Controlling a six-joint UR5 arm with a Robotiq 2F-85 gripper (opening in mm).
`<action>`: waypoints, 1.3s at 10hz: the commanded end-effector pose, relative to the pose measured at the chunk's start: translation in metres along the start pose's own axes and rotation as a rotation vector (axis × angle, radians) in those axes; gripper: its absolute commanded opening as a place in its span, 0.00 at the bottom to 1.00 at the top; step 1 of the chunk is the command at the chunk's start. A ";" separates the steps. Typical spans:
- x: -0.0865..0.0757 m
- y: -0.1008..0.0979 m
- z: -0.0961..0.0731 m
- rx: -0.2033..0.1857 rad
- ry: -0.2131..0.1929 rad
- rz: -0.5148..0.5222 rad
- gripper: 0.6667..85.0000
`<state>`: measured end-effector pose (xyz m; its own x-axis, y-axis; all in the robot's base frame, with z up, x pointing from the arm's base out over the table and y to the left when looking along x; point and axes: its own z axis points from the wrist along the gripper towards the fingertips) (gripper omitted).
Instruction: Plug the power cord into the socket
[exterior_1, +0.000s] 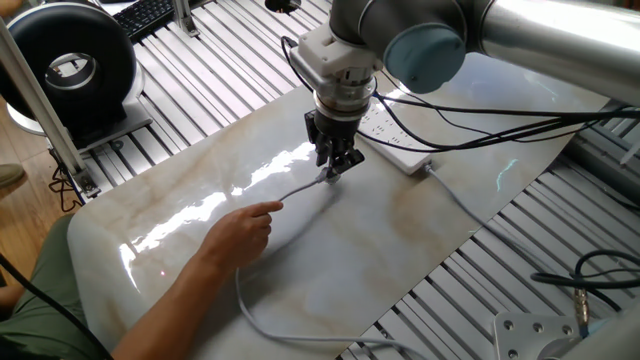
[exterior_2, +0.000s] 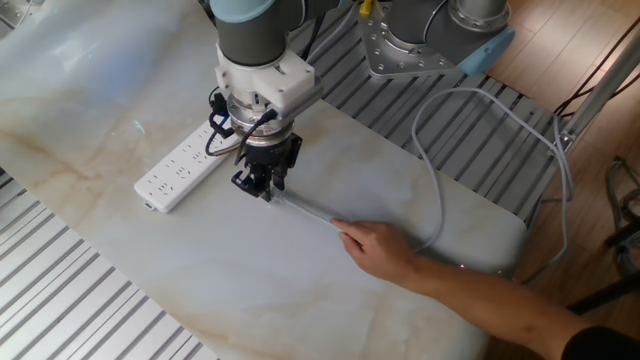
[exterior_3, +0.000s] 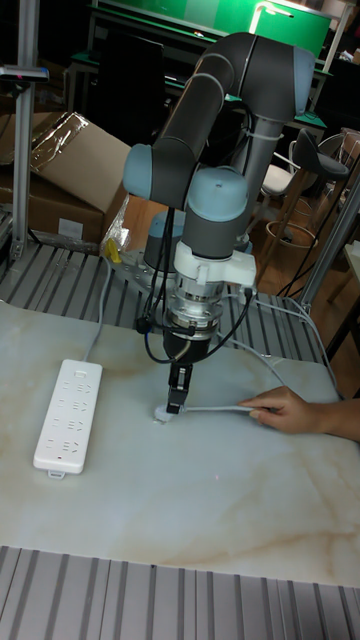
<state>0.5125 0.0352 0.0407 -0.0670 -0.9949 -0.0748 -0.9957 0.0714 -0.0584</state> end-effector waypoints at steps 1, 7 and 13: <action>0.002 0.012 -0.001 -0.040 -0.003 0.032 0.38; -0.002 0.013 -0.004 -0.053 -0.013 0.017 0.51; -0.003 0.003 0.005 -0.035 -0.012 -0.009 0.49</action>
<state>0.5047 0.0368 0.0384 -0.0614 -0.9953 -0.0749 -0.9979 0.0627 -0.0163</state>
